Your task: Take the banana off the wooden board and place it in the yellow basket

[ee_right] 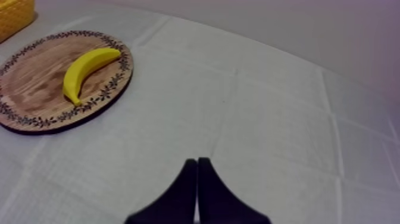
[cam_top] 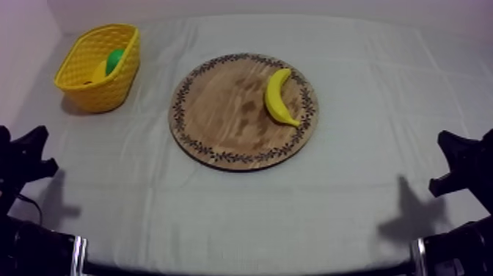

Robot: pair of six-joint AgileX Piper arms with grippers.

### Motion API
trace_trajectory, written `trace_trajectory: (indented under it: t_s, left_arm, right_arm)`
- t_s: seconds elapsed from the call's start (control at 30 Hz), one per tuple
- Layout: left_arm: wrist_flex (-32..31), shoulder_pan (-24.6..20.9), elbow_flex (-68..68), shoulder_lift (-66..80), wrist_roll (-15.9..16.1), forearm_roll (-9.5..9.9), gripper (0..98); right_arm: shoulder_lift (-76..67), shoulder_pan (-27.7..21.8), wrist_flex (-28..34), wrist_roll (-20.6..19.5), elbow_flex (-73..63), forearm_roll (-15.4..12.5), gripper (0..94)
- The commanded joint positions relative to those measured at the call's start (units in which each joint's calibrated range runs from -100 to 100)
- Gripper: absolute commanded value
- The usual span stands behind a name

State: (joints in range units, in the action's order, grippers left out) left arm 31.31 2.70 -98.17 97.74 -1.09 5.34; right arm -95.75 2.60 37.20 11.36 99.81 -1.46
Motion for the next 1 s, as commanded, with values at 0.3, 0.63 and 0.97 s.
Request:
trace_trajectory:
  t_s: [0.3, 0.63, 0.97]
  left_arm:
    - [-0.7, 0.5, 14.0, -11.5, -1.1, 0.45, 0.0]
    - [7.9, 1.3, 36.0, -29.4, -1.0, 0.63, 0.0]
    - [18.0, 4.3, 64.3, -50.0, -4.0, 1.11, 0.0]
  right_arm:
    - [0.0, 0.0, 0.0, 0.0, 0.0, 0.0, 0.3]
    - [0.0, 0.0, 0.0, 0.0, 0.0, 0.0, 0.3]
    - [0.0, 0.0, 0.0, 0.0, 0.0, 0.0, 0.3]
